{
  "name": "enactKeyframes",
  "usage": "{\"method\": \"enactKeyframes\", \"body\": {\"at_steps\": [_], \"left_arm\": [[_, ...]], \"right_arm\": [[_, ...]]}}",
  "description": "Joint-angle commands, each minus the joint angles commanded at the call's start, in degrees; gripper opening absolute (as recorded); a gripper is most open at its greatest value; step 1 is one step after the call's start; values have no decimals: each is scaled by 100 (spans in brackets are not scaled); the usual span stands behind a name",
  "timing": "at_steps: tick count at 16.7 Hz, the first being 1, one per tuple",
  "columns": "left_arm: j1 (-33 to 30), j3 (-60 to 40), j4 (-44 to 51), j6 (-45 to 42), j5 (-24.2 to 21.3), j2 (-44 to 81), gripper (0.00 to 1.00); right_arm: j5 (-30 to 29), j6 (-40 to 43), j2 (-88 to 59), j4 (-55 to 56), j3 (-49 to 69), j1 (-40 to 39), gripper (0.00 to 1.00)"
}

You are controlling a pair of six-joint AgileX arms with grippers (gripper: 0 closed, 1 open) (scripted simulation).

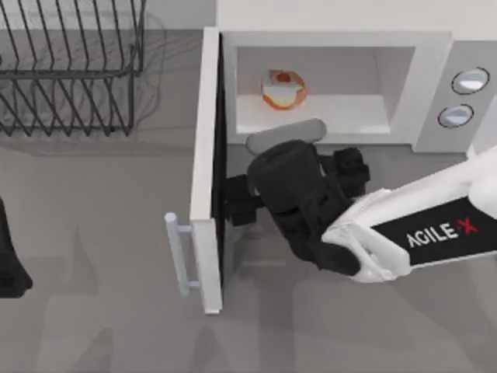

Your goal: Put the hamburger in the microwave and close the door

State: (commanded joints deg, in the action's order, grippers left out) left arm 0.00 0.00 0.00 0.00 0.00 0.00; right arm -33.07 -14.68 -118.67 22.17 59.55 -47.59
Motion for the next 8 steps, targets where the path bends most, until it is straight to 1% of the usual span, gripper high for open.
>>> {"method": "enactKeyframes", "body": {"at_steps": [5, 8], "left_arm": [[0, 0, 0, 0, 0, 0, 100], [0, 0, 0, 0, 0, 0, 100]], "right_arm": [[-198, -381, 314, 538, -677, -196, 100], [-230, -562, 272, 638, -934, -226, 100]]}}
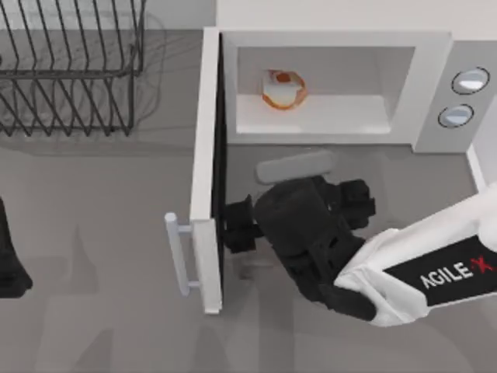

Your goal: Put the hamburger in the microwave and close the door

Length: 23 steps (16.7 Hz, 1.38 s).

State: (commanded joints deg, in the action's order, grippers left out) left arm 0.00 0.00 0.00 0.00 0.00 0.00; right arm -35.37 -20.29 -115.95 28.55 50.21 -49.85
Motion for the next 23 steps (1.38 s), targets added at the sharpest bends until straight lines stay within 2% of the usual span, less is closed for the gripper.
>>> {"method": "enactKeyframes", "body": {"at_steps": [12, 23], "left_arm": [[0, 0, 0, 0, 0, 0, 100], [0, 0, 0, 0, 0, 0, 100]], "right_arm": [[-56, -29, 336, -39, 240, 49, 100], [-49, -30, 1167, -1322, 623, 56, 100]]}}
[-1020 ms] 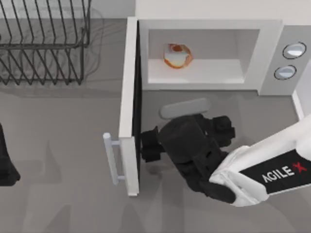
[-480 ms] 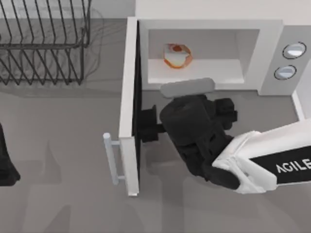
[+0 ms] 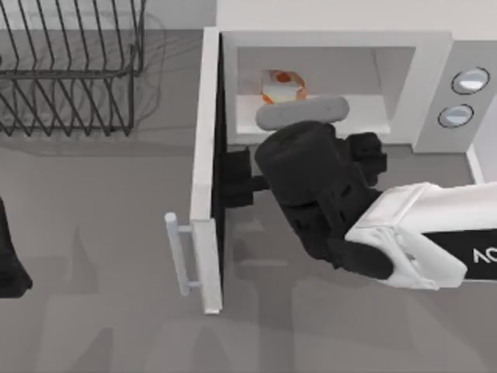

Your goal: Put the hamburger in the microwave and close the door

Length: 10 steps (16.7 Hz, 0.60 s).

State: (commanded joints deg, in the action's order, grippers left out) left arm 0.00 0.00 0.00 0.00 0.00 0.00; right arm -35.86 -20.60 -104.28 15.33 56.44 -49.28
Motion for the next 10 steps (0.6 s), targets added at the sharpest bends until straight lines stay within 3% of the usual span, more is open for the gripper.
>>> {"method": "enactKeyframes", "body": {"at_steps": [10], "left_arm": [[0, 0, 0, 0, 0, 0, 100]], "right_arm": [[81, 20, 335, -1025, 81, 0, 100]]}}
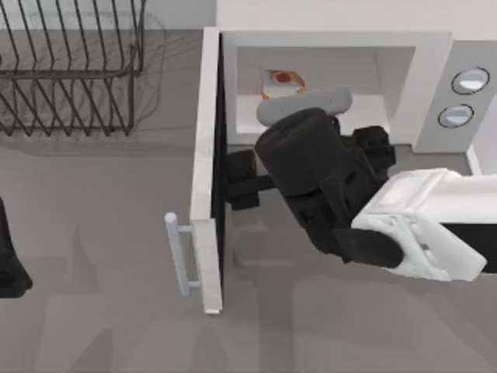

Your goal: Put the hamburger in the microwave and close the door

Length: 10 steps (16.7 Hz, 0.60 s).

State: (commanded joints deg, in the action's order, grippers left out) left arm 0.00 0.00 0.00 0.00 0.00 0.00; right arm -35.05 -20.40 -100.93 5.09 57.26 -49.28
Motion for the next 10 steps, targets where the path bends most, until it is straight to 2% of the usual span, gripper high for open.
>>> {"method": "enactKeyframes", "body": {"at_steps": [10], "left_arm": [[0, 0, 0, 0, 0, 0, 100]], "right_arm": [[139, 80, 335, -32, -235, 224, 100]]}}
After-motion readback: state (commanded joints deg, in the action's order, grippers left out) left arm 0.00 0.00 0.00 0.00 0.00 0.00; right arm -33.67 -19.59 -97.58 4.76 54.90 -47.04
